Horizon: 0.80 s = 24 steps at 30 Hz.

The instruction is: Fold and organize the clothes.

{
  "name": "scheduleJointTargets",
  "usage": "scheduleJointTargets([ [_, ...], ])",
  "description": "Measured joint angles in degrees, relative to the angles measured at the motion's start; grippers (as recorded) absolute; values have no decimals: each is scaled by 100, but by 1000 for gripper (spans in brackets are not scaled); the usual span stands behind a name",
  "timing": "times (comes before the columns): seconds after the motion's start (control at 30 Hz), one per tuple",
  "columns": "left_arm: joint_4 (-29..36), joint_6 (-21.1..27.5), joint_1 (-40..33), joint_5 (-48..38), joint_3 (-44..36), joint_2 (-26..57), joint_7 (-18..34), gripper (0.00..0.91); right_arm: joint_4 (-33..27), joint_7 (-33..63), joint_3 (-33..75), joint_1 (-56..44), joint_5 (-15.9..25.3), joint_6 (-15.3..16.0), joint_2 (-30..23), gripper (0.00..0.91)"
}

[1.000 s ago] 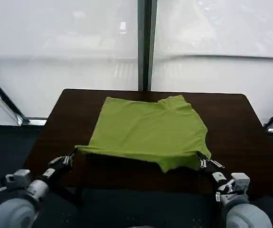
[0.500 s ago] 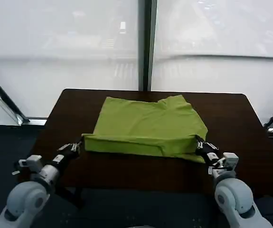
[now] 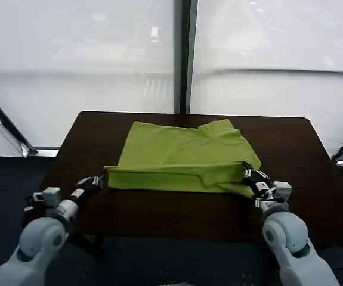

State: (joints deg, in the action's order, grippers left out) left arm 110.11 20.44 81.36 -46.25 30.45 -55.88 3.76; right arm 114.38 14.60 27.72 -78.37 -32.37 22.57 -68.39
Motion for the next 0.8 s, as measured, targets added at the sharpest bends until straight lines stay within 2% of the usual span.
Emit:
scheduleJointTargets([
  [0.07,-77,0,-79,9,-47,-20,0,0,-29,-4,12,16,11,-13,-30,0],
  [0.1,-100,0,-110,10,-73,-28,0,341,-48,-13,19,25,13,-16,-45,878],
  [0.13,-114,0,-145,13,-99,-37,0,878,-58,-20,23,28,13,-16,-50,878],
  [0.17,-119,0,-171,15,-119,-42,1,878,-66,-44,32,27,16,-18,-54,878],
  [0.2,-124,0,-199,19,-135,-48,6,878,136,-498,172,-214,354,-146,89,878],
  [0.33,-125,9,-285,28,-163,-67,34,878,329,-514,252,-431,514,5,282,878],
  [0.6,392,18,187,211,108,-193,51,878,825,-540,566,-1215,526,164,796,878],
  [0.8,675,17,667,360,126,-369,63,878,1036,-592,697,-1679,491,221,889,878],
])
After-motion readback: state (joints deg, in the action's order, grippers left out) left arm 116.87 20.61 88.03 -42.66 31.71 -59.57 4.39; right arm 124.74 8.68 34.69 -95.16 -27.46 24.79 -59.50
